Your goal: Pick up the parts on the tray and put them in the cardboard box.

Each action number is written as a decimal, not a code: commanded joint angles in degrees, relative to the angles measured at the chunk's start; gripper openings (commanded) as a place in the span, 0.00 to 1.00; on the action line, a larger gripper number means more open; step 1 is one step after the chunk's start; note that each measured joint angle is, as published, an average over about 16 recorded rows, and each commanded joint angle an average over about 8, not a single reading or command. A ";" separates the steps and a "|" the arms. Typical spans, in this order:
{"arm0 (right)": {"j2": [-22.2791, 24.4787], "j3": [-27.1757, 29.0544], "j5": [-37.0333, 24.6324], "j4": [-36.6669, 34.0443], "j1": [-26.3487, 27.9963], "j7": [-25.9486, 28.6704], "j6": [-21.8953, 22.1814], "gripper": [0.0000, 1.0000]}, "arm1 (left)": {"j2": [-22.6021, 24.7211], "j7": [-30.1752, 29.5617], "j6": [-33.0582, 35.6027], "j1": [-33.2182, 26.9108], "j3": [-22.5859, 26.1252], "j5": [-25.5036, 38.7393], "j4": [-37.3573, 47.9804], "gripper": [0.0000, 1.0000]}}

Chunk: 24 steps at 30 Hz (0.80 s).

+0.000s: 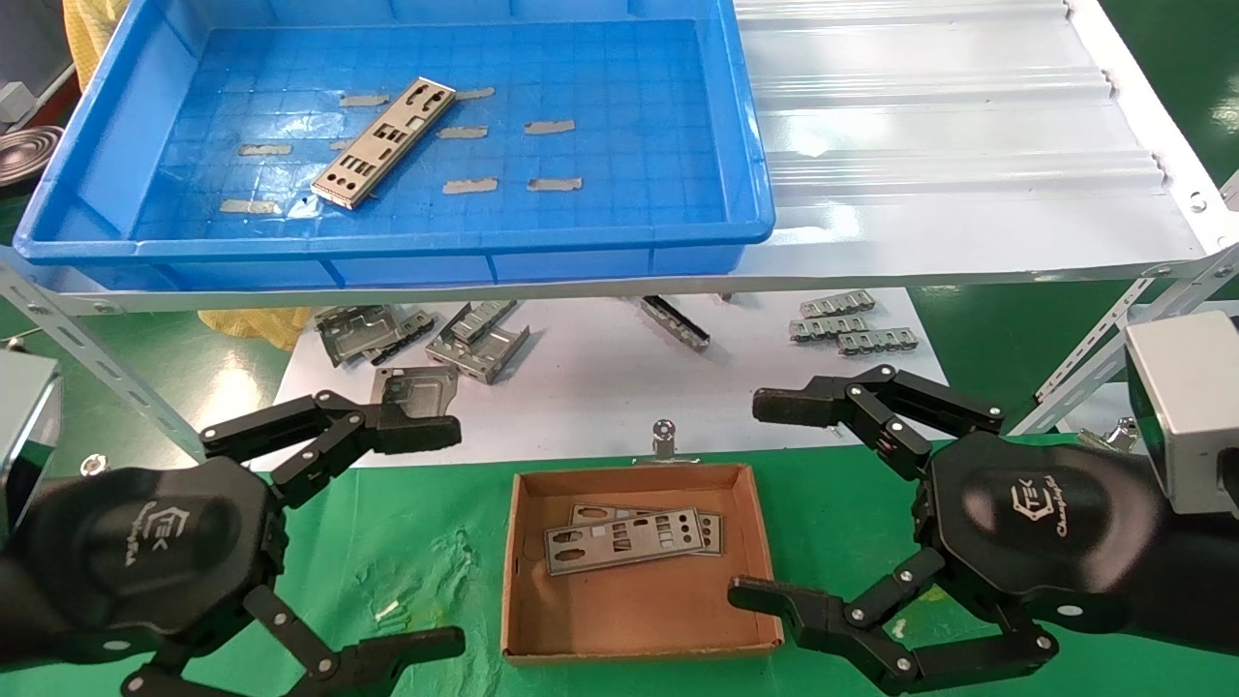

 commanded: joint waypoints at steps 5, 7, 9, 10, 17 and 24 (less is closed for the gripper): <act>0.00 0.00 0.00 0.00 0.00 0.00 0.00 1.00 | 0.00 0.00 0.00 0.00 0.00 0.00 0.00 1.00; 0.00 0.00 0.00 0.00 0.00 0.00 0.00 1.00 | 0.00 0.00 0.00 0.00 0.00 0.00 0.00 1.00; 0.00 0.00 0.00 0.00 0.00 0.00 0.00 0.75 | 0.00 0.00 0.00 0.00 0.00 0.00 0.00 1.00; 0.00 0.00 0.00 0.00 0.00 0.00 0.00 0.62 | 0.00 0.00 0.00 0.00 0.00 0.00 0.00 1.00; 0.00 0.00 0.00 0.00 0.00 0.00 0.00 0.00 | 0.00 0.00 0.00 0.00 0.00 0.00 0.00 1.00; 0.00 0.00 0.00 0.00 0.00 0.00 0.00 0.00 | 0.00 0.00 0.00 0.00 0.00 0.00 0.00 1.00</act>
